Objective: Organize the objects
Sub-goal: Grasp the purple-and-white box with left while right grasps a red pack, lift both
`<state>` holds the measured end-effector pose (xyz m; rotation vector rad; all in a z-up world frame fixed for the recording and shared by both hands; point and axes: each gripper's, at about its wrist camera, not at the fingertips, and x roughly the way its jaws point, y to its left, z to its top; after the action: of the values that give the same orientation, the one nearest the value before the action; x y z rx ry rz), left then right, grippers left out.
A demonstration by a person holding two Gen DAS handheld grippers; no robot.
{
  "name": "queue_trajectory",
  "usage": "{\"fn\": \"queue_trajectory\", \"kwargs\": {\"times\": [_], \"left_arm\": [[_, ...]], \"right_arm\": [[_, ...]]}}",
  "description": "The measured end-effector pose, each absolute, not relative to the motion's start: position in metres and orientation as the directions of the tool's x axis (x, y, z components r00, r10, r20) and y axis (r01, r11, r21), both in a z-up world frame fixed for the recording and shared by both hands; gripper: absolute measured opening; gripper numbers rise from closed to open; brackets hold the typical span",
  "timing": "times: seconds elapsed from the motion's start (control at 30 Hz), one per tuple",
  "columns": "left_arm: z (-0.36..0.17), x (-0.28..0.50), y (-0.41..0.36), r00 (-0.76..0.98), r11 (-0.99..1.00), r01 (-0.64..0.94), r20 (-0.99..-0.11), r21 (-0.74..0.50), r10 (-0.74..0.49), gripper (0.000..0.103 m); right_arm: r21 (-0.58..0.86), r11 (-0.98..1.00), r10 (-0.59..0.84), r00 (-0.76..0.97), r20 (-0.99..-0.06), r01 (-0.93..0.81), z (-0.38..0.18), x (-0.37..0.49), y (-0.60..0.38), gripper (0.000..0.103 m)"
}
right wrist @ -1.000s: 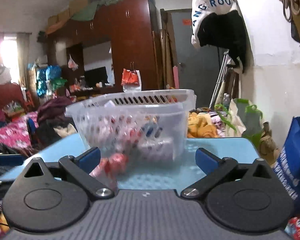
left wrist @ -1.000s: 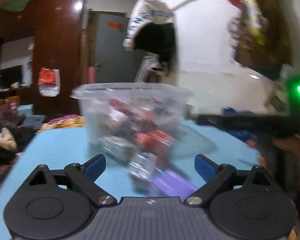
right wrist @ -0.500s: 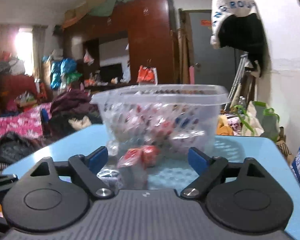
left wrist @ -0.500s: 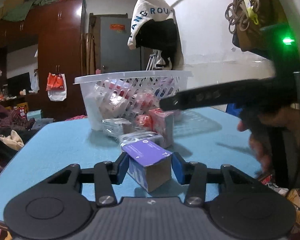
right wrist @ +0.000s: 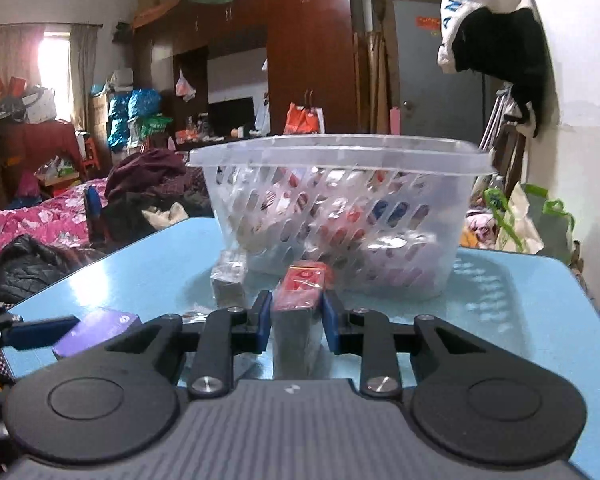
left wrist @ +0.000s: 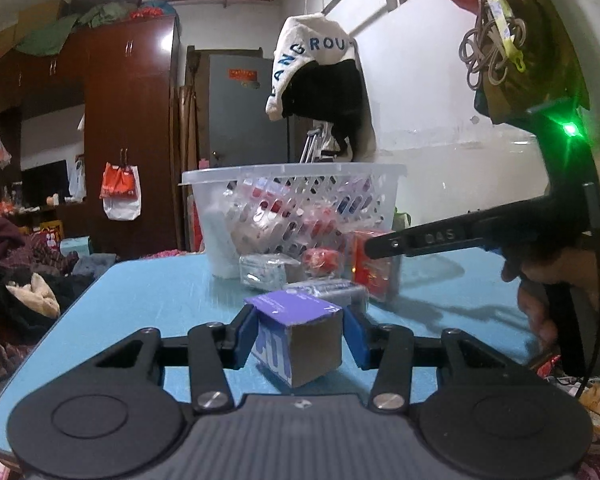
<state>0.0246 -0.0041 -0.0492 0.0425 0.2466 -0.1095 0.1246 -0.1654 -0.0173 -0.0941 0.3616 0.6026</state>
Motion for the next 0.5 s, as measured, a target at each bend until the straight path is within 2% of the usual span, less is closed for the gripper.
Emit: {"fn": "queue_trajectory", "kwargs": {"times": [0.23, 0.5], "left_arm": [[-0.052, 0.022, -0.005, 0.968, 0.991, 0.127, -0.222, 0.039, -0.115, 0.051], [-0.057, 0.026, -0.007, 0.962, 0.991, 0.118, -0.254, 0.056, -0.1, 0.051]], "right_arm": [[0.019, 0.827, 0.537, 0.78, -0.322, -0.562, -0.008, 0.116, -0.183, 0.03], [0.026, 0.818, 0.553, 0.774, -0.309, -0.574, -0.006, 0.113, -0.187, 0.03]]}}
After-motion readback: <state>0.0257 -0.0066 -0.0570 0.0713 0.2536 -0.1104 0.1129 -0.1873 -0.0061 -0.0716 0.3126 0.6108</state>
